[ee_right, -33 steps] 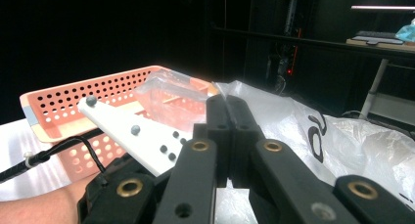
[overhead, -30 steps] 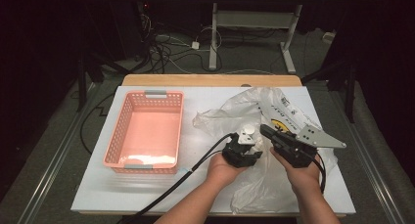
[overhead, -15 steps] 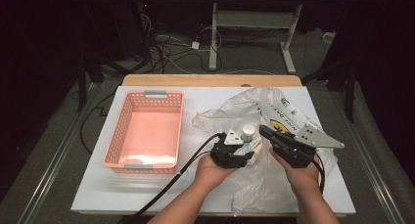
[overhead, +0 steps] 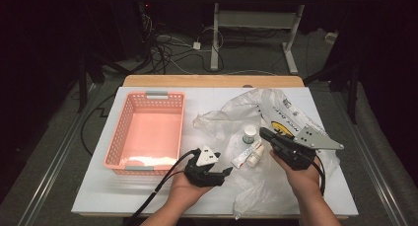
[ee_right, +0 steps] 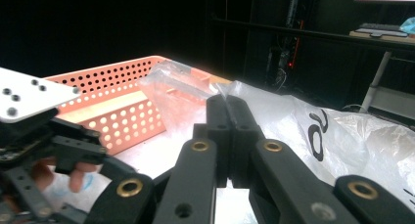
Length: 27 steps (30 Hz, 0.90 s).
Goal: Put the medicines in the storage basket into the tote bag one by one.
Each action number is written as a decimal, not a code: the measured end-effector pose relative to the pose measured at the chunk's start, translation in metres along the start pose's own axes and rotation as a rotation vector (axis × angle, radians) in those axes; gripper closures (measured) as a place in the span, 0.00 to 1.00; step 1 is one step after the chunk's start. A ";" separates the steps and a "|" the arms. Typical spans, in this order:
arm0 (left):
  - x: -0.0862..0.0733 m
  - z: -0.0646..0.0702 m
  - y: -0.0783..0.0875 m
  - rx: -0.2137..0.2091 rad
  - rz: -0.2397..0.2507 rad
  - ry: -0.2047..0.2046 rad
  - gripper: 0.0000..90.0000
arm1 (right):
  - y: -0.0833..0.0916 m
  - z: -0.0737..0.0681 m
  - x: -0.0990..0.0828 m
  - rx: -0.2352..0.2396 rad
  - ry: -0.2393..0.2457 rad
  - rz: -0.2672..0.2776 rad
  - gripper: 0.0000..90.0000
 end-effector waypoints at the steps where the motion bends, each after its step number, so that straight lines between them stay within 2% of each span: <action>1: -0.004 0.000 0.002 0.005 -0.004 0.001 0.38 | 0.000 0.000 0.000 0.001 0.000 -0.001 1.00; 7: -0.022 -0.007 0.007 0.051 -0.035 0.004 0.29 | -0.001 -0.001 -0.001 -0.005 0.005 -0.009 1.00; 8: -0.025 -0.008 0.005 0.043 -0.048 0.014 0.25 | -0.001 -0.001 -0.002 -0.006 0.004 -0.011 1.00; 10: -0.029 -0.009 -0.004 0.021 -0.108 0.046 0.18 | -0.001 0.000 -0.002 -0.007 -0.002 -0.011 1.00; 12: -0.030 -0.012 -0.014 0.010 -0.148 0.064 0.16 | -0.001 0.001 -0.003 -0.008 -0.015 -0.010 1.00; 15: -0.021 -0.015 -0.025 -0.032 -0.151 0.099 0.16 | -0.002 0.004 -0.005 -0.013 -0.019 -0.015 1.00; 17: -0.014 -0.015 -0.031 -0.077 -0.133 0.133 0.17 | -0.001 0.005 -0.006 -0.019 -0.023 -0.020 1.00; 19: -0.007 -0.013 -0.034 -0.112 -0.107 0.143 0.18 | -0.001 0.005 -0.005 -0.021 -0.019 -0.015 1.00; 21: -0.003 -0.009 -0.036 -0.124 -0.080 0.145 0.28 | 0.000 0.003 -0.003 -0.020 -0.016 -0.012 1.00; 22: -0.003 -0.008 -0.038 -0.124 -0.082 0.154 0.35 | 0.001 0.003 -0.004 -0.018 -0.013 -0.013 1.00; 23: -0.003 -0.006 -0.042 -0.120 -0.108 0.165 0.40 | 0.000 0.003 -0.004 -0.017 -0.011 -0.011 1.00; 24: -0.003 -0.006 -0.043 -0.090 -0.111 0.153 0.48 | 0.000 0.003 -0.005 -0.016 -0.011 -0.015 1.00; 27: -0.004 -0.005 -0.043 -0.042 -0.120 0.139 0.75 | 0.001 0.002 -0.007 -0.011 -0.014 -0.019 1.00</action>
Point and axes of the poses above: each handheld gripper's, and its own axes: y roughly backward along the jaws, x roughly out of its top, z roughly to its right, the point moved 8 cm from there along -y, roughly forward along the jaws, and after that the axes turned 9 degrees about -z, right-handed, at the moved point
